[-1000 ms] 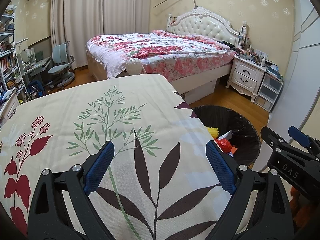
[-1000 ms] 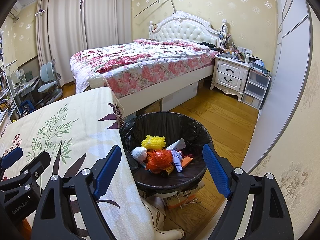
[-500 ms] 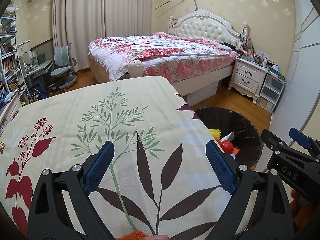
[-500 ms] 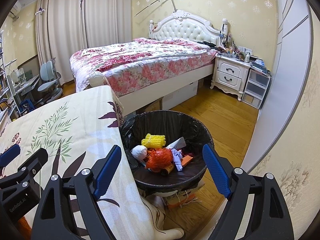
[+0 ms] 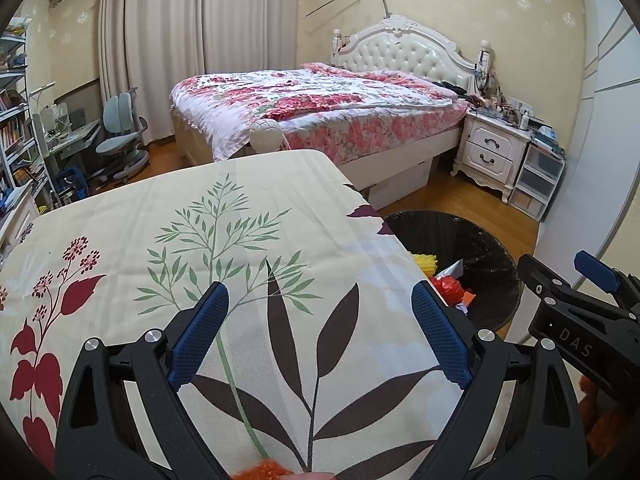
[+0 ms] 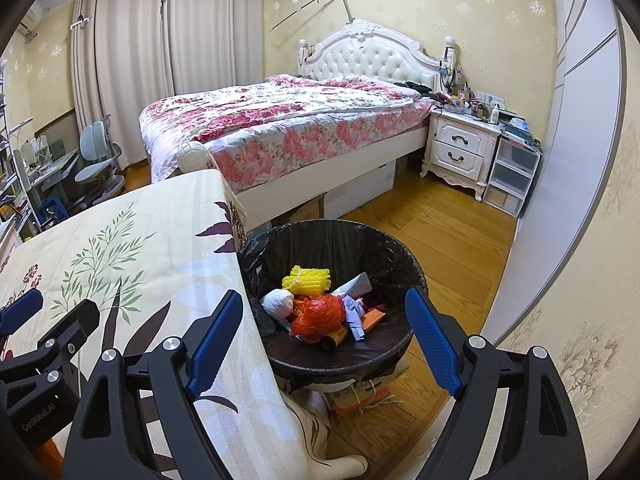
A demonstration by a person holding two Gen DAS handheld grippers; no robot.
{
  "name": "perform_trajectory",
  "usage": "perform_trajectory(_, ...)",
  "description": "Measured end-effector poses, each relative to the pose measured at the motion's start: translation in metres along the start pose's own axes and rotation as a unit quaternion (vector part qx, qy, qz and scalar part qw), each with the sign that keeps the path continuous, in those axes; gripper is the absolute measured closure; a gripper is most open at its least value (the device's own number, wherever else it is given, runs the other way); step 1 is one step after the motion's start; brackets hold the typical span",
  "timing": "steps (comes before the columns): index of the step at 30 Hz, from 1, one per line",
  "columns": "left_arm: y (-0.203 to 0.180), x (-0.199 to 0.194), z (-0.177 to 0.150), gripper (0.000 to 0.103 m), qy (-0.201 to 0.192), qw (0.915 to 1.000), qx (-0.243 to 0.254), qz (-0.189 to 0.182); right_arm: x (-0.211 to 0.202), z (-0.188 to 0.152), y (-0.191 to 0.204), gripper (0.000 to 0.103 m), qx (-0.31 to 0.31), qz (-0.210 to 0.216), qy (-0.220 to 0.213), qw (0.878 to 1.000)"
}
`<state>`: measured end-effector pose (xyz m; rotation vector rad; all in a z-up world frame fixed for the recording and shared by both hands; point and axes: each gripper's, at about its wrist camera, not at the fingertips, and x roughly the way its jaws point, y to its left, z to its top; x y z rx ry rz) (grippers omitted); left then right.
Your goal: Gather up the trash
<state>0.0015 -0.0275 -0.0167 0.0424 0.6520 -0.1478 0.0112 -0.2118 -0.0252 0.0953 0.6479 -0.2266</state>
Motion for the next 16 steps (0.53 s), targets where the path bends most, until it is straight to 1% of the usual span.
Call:
perform_trajectory(5, 0.000, -0.001, 0.000, 0.012, -0.003, 1.0000, 0.002, -0.002, 0.001, -0.002, 0.001, 0.022, -0.001, 0.002, 0.001, 1.000)
perform_trajectory(10, 0.008, 0.001, -0.002, 0.012, -0.002, 0.9999, 0.000, 0.011, 0.006, -0.009, 0.009, 0.022, -0.010, 0.010, 0.006, 1.000)
perform_trajectory(13, 0.025, 0.005, -0.002, 0.012, 0.006, 0.9996, -0.010, 0.025, 0.011, -0.008, 0.022, 0.022, -0.023, 0.023, 0.011, 0.999)
perform_trajectory(16, 0.053, 0.011, -0.004, 0.012, 0.017, 0.9985, -0.027, 0.045, 0.019, -0.004, 0.042, 0.022, -0.038, 0.044, 0.019, 0.998)
